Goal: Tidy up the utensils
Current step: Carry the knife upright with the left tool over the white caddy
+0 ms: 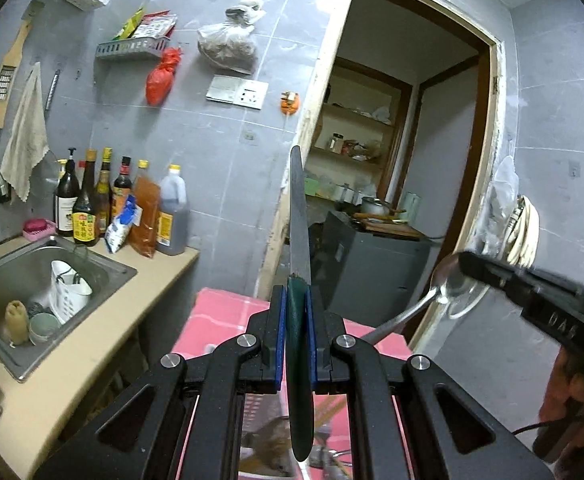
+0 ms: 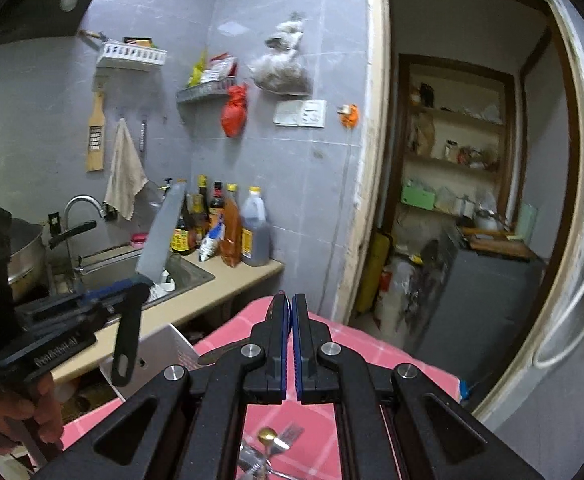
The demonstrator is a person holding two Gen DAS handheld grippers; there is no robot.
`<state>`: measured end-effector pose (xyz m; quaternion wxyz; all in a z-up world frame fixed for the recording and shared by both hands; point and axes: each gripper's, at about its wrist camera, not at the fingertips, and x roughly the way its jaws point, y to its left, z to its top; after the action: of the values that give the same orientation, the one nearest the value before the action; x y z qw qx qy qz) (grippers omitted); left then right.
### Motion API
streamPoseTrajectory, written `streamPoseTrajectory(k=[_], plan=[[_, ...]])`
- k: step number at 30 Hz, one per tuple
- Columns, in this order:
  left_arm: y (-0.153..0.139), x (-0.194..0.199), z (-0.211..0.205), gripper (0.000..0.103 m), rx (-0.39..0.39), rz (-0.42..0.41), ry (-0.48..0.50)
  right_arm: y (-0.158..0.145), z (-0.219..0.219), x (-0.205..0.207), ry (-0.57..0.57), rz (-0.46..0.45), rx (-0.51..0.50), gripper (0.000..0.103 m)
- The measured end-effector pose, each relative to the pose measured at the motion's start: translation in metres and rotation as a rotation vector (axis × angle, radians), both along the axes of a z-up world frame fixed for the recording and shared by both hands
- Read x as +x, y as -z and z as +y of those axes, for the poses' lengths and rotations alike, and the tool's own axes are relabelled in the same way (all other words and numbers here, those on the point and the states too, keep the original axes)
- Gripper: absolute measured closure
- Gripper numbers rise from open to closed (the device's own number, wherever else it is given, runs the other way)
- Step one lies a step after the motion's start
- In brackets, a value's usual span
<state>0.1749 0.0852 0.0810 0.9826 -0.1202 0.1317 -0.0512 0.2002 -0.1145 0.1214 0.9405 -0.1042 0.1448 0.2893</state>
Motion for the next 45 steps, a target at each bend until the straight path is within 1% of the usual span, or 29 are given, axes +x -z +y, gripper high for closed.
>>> streamPoseTrajectory(k=[4, 7, 12, 15, 17, 18, 21, 25, 29, 30, 32, 36, 42, 45], plan=[[0.010, -0.003, 0.011, 0.096, -0.004, 0.008, 0.004, -0.003, 0.026, -0.001, -0.013, 0.000, -0.028, 0.100], [0.016, -0.004, 0.016, 0.096, -0.003, 0.012, 0.014, 0.000, 0.044, -0.001, -0.009, 0.011, -0.061, 0.100], [0.029, -0.002, 0.025, 0.096, -0.017, 0.018, 0.028, 0.017, 0.066, 0.002, -0.007, 0.034, -0.106, 0.100], [0.034, 0.000, 0.031, 0.096, -0.042, 0.013, 0.031, 0.030, 0.078, 0.003, -0.004, 0.048, -0.147, 0.100], [0.035, 0.002, 0.033, 0.096, -0.064, 0.007, 0.034, 0.041, 0.087, 0.005, 0.004, 0.053, -0.202, 0.100], [0.035, 0.003, 0.034, 0.096, -0.068, 0.004, 0.036, 0.041, 0.087, 0.005, 0.004, 0.053, -0.202, 0.100], [0.036, 0.005, 0.034, 0.096, -0.062, -0.001, 0.042, 0.047, 0.092, 0.009, 0.005, 0.065, -0.239, 0.100], [0.046, 0.005, 0.035, 0.096, -0.053, 0.029, 0.049, 0.054, 0.099, 0.016, -0.009, 0.089, -0.277, 0.100], [0.057, 0.005, 0.035, 0.096, -0.060, 0.064, 0.056, 0.062, 0.103, 0.021, -0.026, 0.121, -0.293, 0.100], [0.058, 0.004, 0.036, 0.096, -0.062, 0.066, 0.057, 0.065, 0.103, 0.026, -0.035, 0.152, -0.281, 0.100], [0.059, 0.003, 0.037, 0.096, -0.066, 0.071, 0.056, 0.066, 0.102, 0.028, -0.040, 0.167, -0.270, 0.100], [0.060, 0.002, 0.038, 0.096, -0.067, 0.080, 0.050, 0.070, 0.103, 0.035, -0.058, 0.218, -0.234, 0.100], [0.058, 0.000, 0.033, 0.096, -0.041, 0.079, 0.052, 0.074, 0.107, 0.037, -0.085, 0.257, -0.236, 0.100], [0.059, 0.001, 0.034, 0.096, -0.049, 0.085, 0.053, 0.076, 0.105, 0.038, -0.093, 0.281, -0.226, 0.099]])
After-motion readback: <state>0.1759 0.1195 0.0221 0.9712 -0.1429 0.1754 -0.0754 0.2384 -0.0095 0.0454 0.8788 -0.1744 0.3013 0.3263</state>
